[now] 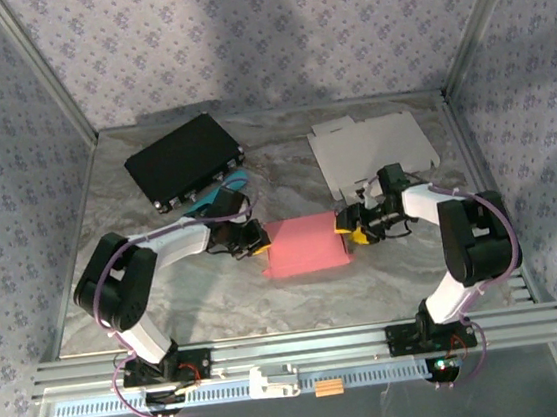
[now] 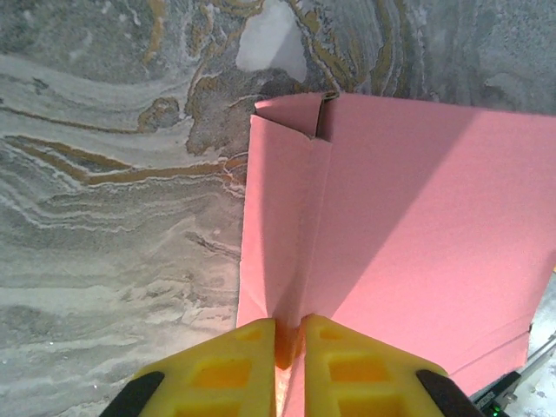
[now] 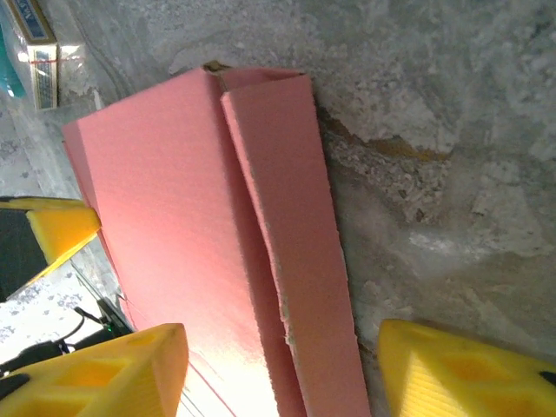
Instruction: Fold the paper box
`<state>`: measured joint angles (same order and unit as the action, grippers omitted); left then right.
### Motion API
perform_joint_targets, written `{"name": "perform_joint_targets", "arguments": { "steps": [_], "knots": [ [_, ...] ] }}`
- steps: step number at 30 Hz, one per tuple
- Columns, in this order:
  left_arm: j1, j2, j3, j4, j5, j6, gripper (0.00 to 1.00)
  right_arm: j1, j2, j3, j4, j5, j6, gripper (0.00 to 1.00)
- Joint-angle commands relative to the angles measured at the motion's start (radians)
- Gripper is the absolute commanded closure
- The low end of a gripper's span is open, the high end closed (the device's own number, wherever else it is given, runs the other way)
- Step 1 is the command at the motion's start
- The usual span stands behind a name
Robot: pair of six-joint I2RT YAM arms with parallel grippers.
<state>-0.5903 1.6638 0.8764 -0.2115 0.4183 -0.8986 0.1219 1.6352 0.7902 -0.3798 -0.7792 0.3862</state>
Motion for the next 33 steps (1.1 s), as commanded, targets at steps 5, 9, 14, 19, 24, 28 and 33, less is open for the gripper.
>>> {"name": "perform_joint_targets", "arguments": {
  "steps": [5,9,14,19,24,28,33],
  "knots": [
    [0.045,0.017,-0.071,-0.032,-0.034,0.046,0.89,0.014,0.014,-0.018,0.05,-0.06,0.013,0.3],
    [0.053,0.028,-0.082,-0.029,-0.039,0.056,0.9,0.019,0.032,-0.031,0.074,-0.083,0.015,0.31],
    [0.068,0.027,-0.109,-0.029,-0.046,0.065,0.9,0.038,0.046,-0.022,0.116,-0.143,0.029,0.31],
    [0.084,0.025,-0.134,-0.031,-0.052,0.076,0.9,0.068,0.058,-0.006,0.157,-0.198,0.056,0.31],
    [0.087,0.039,-0.13,-0.028,-0.05,0.081,0.9,0.103,0.061,0.008,0.216,-0.246,0.112,0.35],
    [0.09,0.038,-0.127,-0.019,-0.051,0.074,0.9,0.129,0.038,0.012,0.285,-0.247,0.199,0.38],
    [0.09,0.042,-0.116,-0.01,-0.044,0.07,0.89,0.174,0.031,0.024,0.395,-0.248,0.342,0.42]
  ]
}}
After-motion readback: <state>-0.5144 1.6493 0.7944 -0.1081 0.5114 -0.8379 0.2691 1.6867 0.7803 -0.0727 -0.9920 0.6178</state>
